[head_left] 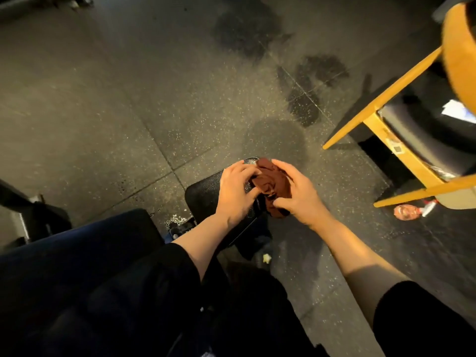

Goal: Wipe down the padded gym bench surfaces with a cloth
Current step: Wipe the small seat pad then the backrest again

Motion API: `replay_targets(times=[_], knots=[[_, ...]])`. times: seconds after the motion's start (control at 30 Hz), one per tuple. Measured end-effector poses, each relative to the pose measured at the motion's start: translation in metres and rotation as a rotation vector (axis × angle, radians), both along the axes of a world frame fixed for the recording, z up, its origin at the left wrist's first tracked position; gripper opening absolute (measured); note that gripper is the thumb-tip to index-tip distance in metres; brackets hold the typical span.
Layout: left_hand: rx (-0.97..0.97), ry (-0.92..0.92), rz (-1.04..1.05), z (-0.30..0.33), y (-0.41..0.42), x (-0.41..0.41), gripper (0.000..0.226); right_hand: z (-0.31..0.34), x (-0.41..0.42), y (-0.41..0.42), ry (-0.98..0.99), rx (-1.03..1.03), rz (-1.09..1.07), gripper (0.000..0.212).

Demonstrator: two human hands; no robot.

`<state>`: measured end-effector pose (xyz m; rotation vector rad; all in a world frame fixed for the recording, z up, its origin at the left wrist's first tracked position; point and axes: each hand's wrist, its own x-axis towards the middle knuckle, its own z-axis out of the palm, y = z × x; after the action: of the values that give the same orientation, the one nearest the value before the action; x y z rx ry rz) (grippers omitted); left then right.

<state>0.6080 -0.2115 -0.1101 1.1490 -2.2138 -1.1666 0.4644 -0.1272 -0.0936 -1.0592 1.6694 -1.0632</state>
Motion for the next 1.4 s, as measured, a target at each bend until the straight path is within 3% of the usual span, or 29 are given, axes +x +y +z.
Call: replay_targets(times=[0.1, 0.23, 0.4, 0.53, 0.63, 0.83, 0.9, 1.07, 1.3, 1.4], knots=[[0.085, -0.046, 0.023, -0.002, -0.001, -0.014, 0.027, -0.010, -0.017, 0.002, 0.065, -0.004, 0.072, 0.071], [0.099, -0.139, -0.055, -0.022, 0.007, -0.038, 0.010, -0.038, -0.059, -0.002, 0.417, 0.099, 0.101, 0.035], [0.152, -0.477, 0.207, -0.059, 0.025, -0.076, 0.043, -0.084, -0.139, -0.017, 0.346, 0.318, 0.118, 0.015], [0.270, -0.548, 0.313, -0.081, 0.041, -0.121, 0.051, -0.110, -0.164, -0.035, 0.400, 0.344, 0.211, 0.034], [0.254, -0.545, 0.408, -0.098, 0.038, -0.143, 0.063, -0.126, -0.164, -0.065, 0.401, 0.307, 0.281, 0.038], [0.246, -0.658, 0.447, -0.129, 0.011, -0.150, 0.078, -0.163, -0.137, -0.128, 0.275, 0.215, 0.411, 0.058], [0.246, -0.679, 0.426, -0.136, 0.009, -0.146, 0.081, -0.177, -0.129, -0.129, 0.280, 0.157, 0.483, 0.057], [0.177, -0.627, 0.423, -0.144, 0.009, -0.134, 0.078, -0.189, -0.127, -0.071, 0.317, 0.035, 0.415, 0.045], [0.141, -0.614, 0.406, -0.149, 0.007, -0.131, 0.079, -0.198, -0.117, -0.123, 0.260, 0.156, 0.185, 0.039], [0.139, -0.619, 0.400, -0.151, 0.008, -0.130, 0.079, -0.191, -0.117, -0.103, 0.241, 0.110, 0.211, 0.038]])
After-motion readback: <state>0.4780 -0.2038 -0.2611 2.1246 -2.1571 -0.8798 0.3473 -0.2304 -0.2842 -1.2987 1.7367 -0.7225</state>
